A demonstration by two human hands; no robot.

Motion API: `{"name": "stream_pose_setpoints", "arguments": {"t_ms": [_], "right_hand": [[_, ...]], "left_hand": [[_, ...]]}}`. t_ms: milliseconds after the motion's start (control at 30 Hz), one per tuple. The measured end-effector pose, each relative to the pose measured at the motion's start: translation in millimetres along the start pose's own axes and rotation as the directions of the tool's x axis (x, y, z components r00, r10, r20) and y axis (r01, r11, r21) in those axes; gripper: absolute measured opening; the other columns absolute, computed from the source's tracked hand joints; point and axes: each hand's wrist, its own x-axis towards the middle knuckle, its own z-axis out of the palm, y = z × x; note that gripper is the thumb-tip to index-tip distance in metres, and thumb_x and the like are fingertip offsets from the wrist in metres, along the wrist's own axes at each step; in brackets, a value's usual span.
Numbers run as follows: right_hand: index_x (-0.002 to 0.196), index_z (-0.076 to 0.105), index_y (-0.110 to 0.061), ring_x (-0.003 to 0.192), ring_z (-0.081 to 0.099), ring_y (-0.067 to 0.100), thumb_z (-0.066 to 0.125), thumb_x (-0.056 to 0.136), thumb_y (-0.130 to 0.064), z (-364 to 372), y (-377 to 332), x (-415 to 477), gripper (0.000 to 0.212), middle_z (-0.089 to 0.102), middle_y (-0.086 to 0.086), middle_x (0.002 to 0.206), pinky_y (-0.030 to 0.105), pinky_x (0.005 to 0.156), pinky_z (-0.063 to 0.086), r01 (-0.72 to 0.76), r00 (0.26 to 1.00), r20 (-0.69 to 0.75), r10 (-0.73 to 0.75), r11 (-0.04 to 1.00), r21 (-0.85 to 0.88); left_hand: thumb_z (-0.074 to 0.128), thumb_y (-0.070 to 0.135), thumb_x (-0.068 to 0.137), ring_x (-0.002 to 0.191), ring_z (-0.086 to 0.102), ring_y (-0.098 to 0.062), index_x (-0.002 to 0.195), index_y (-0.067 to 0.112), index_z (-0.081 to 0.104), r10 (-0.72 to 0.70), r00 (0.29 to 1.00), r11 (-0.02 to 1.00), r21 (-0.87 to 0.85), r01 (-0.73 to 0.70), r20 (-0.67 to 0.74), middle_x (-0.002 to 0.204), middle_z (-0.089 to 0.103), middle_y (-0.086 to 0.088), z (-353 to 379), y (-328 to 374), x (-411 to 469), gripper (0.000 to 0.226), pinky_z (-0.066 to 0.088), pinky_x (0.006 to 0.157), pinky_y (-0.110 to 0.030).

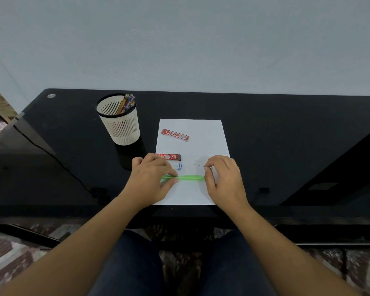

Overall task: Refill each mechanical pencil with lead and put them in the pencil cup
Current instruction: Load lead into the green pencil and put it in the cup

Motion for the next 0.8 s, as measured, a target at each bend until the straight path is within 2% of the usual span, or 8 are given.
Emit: {"name": "stream_pose_setpoints", "arguments": {"t_ms": [67,100,233,500,667,800], "right_hand": [[0.09,0.06,-0.017,0.088,0.048,0.01,0.048,0.088,-0.023,-0.2,-0.2,0.1,0.013,0.059,-0.006,0.094,0.034,0.077,0.046,-0.012,1.0,-0.018,0.012,1.0,-0.001],[0.089,0.06,-0.017,0.088,0.048,0.01,0.048,0.088,-0.022,-0.4,-0.1,0.0,0.013,0.059,-0.006,0.094,0.034,0.077,0.046,-0.016,0.999,-0.029,0.016,1.0,-0.006],[0.088,0.061,-0.018,0.087,0.048,0.01,0.048,0.088,-0.024,-0.3,-0.3,-0.8,0.014,0.06,-0.007,0.092,0.031,0.075,0.043,-0.026,0.998,-0.05,0.023,0.997,-0.067],[0.091,0.065,-0.017,0.089,0.051,0.014,0.062,0.086,-0.015,1.5,-0.1,-0.9,0.006,0.062,-0.003,0.094,0.034,0.075,0.045,-0.005,0.999,-0.046,-0.002,0.99,-0.144],[0.092,0.066,-0.016,0.09,0.051,0.015,0.063,0.086,-0.014,2.5,1.9,-1.5,0.007,0.062,-0.002,0.096,0.034,0.075,0.046,0.002,0.999,-0.043,-0.007,0.991,-0.134],[0.09,0.064,-0.016,0.09,0.051,0.014,0.058,0.086,-0.015,1.6,0.6,-1.3,0.007,0.062,-0.002,0.095,0.034,0.076,0.045,-0.003,0.999,-0.043,-0.002,0.994,-0.112]], "left_hand": [[0.07,0.04,0.08,0.098,0.053,-0.014,0.086,0.034,0.071,-0.033,0.997,0.999,0.038,0.035,-0.071,0.092,0.067,0.018,1.3,-2.9,1.6,0.009,0.021,0.079,-0.034],[0.075,0.034,0.078,0.097,0.054,-0.015,0.085,0.033,0.071,-0.057,0.991,0.997,0.043,0.063,-0.121,0.092,0.068,0.017,2.4,-4.5,1.2,0.008,0.018,0.079,-0.032],[0.077,0.027,0.08,0.096,0.053,-0.015,0.089,0.029,0.072,-0.155,0.953,0.987,0.0,0.16,-0.259,0.096,0.07,0.016,5.6,-9.1,-4.7,0.01,0.014,0.079,-0.03],[0.073,0.027,0.084,0.093,0.054,-0.011,0.093,0.029,0.071,-0.152,0.949,0.988,-0.012,0.155,-0.275,0.099,0.069,0.015,5.8,-9.7,-5.6,0.009,0.016,0.08,-0.03],[0.063,0.032,0.086,0.087,0.055,-0.01,0.092,0.028,0.071,-0.126,0.944,0.992,-0.021,0.126,-0.306,0.096,0.069,0.015,6.3,-9.6,-6.0,0.011,0.016,0.078,-0.03],[0.067,0.029,0.086,0.085,0.056,-0.011,0.093,0.028,0.071,-0.123,0.941,0.992,-0.021,0.122,-0.316,0.098,0.069,0.014,6.5,-10.1,-6.0,0.008,0.016,0.078,-0.03]]}}
